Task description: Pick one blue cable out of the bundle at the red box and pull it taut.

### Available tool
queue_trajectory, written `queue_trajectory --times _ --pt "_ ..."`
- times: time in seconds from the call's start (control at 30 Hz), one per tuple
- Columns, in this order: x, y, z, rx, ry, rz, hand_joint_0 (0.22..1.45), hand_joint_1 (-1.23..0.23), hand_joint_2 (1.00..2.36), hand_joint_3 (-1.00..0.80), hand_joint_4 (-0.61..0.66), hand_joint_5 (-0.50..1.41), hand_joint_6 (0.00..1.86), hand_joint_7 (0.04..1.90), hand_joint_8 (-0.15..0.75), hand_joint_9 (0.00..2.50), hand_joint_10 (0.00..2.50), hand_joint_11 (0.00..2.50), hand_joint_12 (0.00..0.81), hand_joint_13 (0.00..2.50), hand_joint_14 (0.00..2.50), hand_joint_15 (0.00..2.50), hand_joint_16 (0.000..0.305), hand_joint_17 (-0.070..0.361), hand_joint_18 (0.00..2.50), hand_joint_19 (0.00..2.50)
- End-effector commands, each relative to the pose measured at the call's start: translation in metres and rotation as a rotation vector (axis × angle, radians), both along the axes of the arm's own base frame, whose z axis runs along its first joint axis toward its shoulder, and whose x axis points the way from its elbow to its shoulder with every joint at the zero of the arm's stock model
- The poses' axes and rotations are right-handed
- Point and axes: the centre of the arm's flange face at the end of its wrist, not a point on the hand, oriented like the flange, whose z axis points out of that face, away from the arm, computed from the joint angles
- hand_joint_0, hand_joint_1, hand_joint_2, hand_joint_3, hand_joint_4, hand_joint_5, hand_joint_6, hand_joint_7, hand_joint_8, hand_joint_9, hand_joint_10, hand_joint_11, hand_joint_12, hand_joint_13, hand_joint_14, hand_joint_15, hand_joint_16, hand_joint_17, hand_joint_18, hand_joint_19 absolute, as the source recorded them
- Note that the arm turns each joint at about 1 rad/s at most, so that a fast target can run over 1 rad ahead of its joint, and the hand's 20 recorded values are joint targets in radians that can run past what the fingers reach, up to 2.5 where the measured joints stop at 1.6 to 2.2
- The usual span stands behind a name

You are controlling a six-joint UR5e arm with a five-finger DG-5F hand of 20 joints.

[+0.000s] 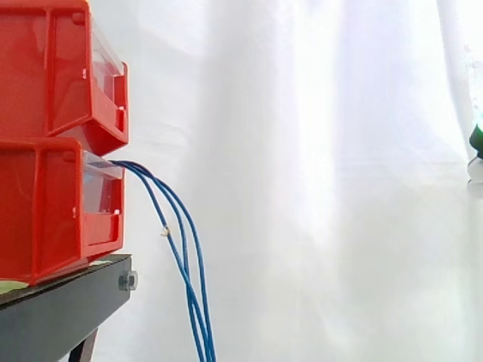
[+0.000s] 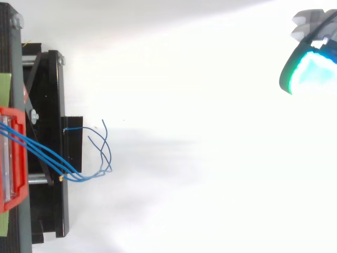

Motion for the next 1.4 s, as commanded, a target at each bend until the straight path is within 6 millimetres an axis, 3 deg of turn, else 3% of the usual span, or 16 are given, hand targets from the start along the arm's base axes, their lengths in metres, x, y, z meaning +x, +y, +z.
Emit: queue_trajectory --times 0.0,1.37 --pt "0.0 -0.0002 -0.0002 0.0 0.0 0.0 0.53 -0.53 1.0 -0.5 0.35 -0.2 0.5 0.74 0.309 0.27 0.0 0.0 0.404 0.07 0.0 0.06 0.066 0.149 0.12 0.24" --pt "-0.0003 -0.0002 0.0006 0.0 -0.001 0.0 0.5 -0.56 1.0 -0.5 0.34 -0.21 0.5 0.72 0.306 0.23 0.0 0.0 0.411 0.03 0.0 0.04 0.068 0.154 0.1 0.2"
